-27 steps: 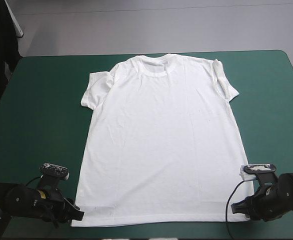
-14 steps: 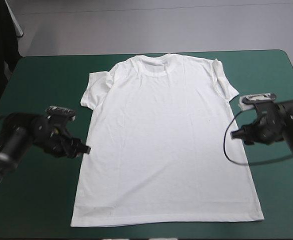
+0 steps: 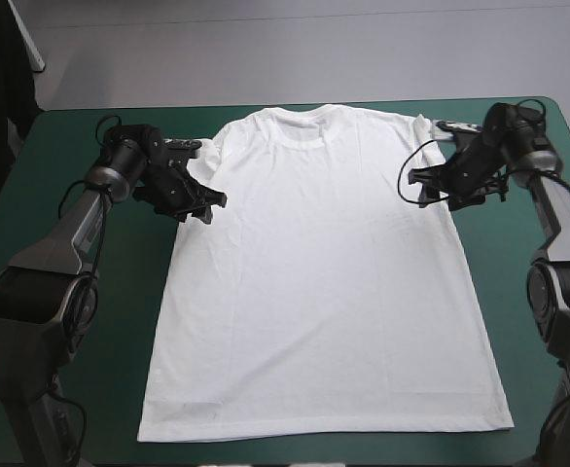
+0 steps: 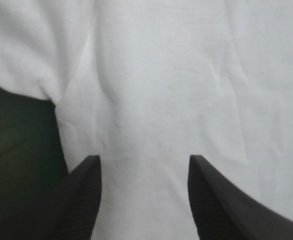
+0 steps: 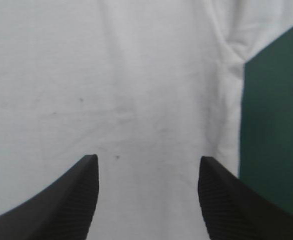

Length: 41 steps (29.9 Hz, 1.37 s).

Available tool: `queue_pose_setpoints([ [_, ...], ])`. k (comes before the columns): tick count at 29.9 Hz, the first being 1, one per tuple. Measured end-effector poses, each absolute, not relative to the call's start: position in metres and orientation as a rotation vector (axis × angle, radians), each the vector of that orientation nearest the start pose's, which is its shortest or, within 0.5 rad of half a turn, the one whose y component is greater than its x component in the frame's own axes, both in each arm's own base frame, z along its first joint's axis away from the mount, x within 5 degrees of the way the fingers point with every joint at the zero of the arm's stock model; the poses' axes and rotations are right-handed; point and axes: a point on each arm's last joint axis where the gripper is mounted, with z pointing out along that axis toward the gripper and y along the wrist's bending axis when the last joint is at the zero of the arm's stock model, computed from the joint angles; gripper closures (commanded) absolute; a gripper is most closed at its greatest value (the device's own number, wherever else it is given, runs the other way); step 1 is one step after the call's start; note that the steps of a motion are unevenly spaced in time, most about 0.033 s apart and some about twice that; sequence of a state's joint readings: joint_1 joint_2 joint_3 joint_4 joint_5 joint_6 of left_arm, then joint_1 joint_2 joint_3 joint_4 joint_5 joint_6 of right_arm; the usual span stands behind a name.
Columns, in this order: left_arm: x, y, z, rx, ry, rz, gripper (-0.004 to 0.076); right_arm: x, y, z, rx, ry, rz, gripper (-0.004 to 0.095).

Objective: Fold the cloth

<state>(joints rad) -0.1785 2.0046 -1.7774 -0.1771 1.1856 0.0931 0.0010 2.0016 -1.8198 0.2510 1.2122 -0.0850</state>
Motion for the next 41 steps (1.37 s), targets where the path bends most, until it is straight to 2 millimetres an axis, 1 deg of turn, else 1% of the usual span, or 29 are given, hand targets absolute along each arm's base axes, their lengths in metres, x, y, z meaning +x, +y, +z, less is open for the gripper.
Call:
queue_pose_setpoints([
  [3, 0.423, -0.083, 0.256, 0.298, 2.901, -0.263, 0.0343, 0.429, -0.008, 0.279, 0.055, 2.833, 0.371, 0.0356],
  [5, 0.423, -0.076, 0.255, 0.28, 2.912, -0.253, 0.0343, 0.429, -0.028, 0.281, 0.115, 2.81, 0.402, 0.0361],
  [7, 0.424, -0.07, 0.256, 0.269, 2.921, -0.229, 0.0343, 0.426, -0.049, 0.283, 0.174, 2.791, 0.419, 0.0386],
  [9, 0.424, -0.067, 0.255, 0.264, 2.924, -0.213, 0.0343, 0.42, -0.059, 0.283, 0.197, 2.782, 0.443, 0.0419],
  [11, 0.424, -0.067, 0.255, 0.263, 2.926, -0.213, 0.0343, 0.414, -0.064, 0.281, 0.201, 2.789, 0.462, 0.0422],
  [14, 0.422, -0.067, 0.25, 0.262, 2.946, -0.213, 0.0343, 0.407, -0.063, 0.27, 0.181, 2.823, 0.495, 0.0422],
  [16, 0.418, -0.066, 0.242, 0.261, 2.976, -0.211, 0.0343, 0.405, -0.061, 0.264, 0.166, 2.833, 0.533, 0.0422],
  [19, 0.413, -0.065, 0.231, 0.263, 3.016, -0.209, 0.0343, 0.405, -0.058, 0.262, 0.145, 2.827, 0.565, 0.0422],
  [23, 0.409, -0.065, 0.223, 0.267, 3.046, -0.212, 0.0351, 0.405, -0.058, 0.262, 0.135, 2.817, 0.579, 0.0422],
  [24, 0.408, -0.065, 0.221, 0.267, 3.055, -0.212, 0.0365, 0.406, -0.057, 0.262, 0.136, 2.817, 0.582, 0.0422],
  [26, 0.407, -0.065, 0.219, 0.266, 3.06, -0.215, 0.0426, 0.407, -0.058, 0.26, 0.132, 2.816, 0.583, 0.0422],
  [32, 0.407, -0.066, 0.219, 0.295, 3.054, -0.231, 0.0692, 0.411, -0.057, 0.249, 0.139, 2.827, 0.611, 0.0422],
  [33, 0.407, -0.067, 0.219, 0.302, 3.052, -0.244, 0.0724, 0.412, -0.057, 0.247, 0.14, 2.83, 0.615, 0.0422],
  [36, 0.407, -0.07, 0.219, 0.325, 3.039, -0.292, 0.0733, 0.414, -0.053, 0.241, 0.129, 2.839, 0.622, 0.0423],
  [41, 0.407, -0.072, 0.219, 0.34, 3.029, -0.328, 0.0733, 0.422, -0.033, 0.222, 0.062, 2.895, 0.626, 0.0424],
])
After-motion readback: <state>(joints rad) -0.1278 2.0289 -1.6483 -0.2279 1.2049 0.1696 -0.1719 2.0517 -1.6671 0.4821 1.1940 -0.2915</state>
